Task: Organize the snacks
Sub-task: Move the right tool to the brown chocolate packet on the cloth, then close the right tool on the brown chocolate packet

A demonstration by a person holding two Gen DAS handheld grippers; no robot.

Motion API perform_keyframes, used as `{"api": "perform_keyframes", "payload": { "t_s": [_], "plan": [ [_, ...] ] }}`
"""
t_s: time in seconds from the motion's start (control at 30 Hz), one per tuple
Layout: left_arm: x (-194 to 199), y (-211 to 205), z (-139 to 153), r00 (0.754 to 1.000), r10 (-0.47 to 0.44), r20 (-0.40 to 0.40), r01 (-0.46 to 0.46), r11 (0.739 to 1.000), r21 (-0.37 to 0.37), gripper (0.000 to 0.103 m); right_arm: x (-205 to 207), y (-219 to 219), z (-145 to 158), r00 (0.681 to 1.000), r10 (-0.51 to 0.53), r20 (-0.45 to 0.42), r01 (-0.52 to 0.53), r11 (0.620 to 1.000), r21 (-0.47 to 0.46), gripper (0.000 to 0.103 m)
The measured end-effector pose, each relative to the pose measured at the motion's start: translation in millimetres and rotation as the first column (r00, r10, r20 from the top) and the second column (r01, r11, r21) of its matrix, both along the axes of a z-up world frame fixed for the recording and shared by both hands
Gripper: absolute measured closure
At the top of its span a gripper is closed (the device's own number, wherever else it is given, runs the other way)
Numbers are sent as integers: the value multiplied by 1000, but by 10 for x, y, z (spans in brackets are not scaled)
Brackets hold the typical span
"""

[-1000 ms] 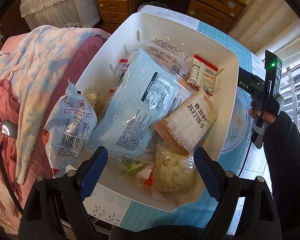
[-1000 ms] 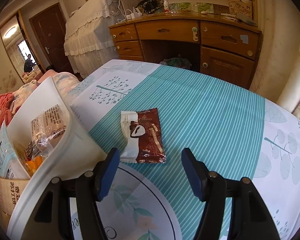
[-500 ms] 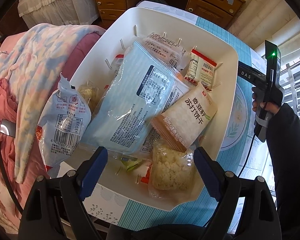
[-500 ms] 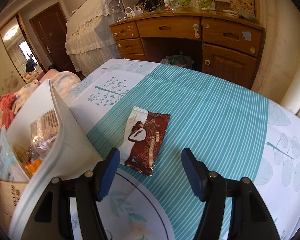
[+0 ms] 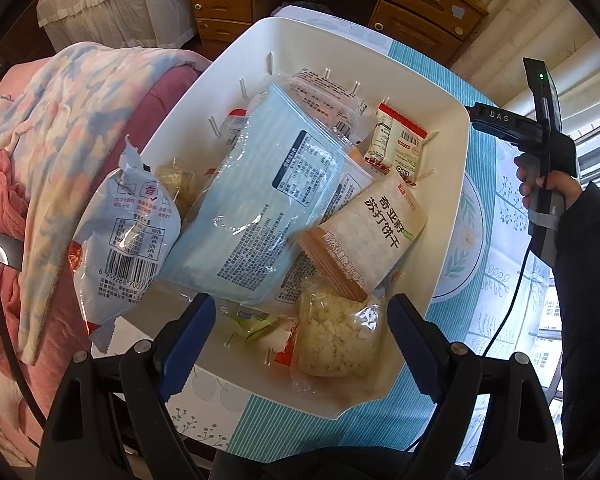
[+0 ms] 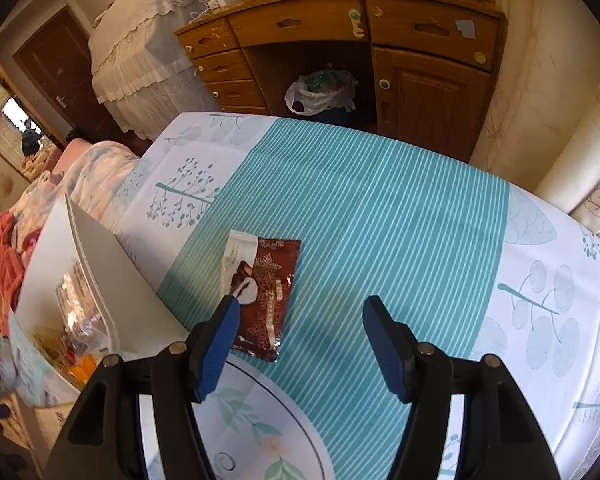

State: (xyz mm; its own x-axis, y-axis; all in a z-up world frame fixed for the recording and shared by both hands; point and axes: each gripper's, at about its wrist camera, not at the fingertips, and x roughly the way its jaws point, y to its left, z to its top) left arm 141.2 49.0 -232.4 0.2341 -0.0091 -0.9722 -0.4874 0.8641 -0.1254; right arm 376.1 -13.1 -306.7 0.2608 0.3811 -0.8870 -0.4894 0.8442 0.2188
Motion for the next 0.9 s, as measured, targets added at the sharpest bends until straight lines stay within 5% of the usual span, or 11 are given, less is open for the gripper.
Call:
{"api": "perform_keyframes", "payload": {
  "t_s": [0.2,0.9],
  "plan": [
    [-99,118,36,999,37,12,-37,999,-1,16,88,137,-60,984,-95,-150,92,995,-30,39],
    [-466,471,114,988,147,43,-147,989,-3,16,231,590,-220,912,-198,-360,150,976,-157,37]
  ]
}}
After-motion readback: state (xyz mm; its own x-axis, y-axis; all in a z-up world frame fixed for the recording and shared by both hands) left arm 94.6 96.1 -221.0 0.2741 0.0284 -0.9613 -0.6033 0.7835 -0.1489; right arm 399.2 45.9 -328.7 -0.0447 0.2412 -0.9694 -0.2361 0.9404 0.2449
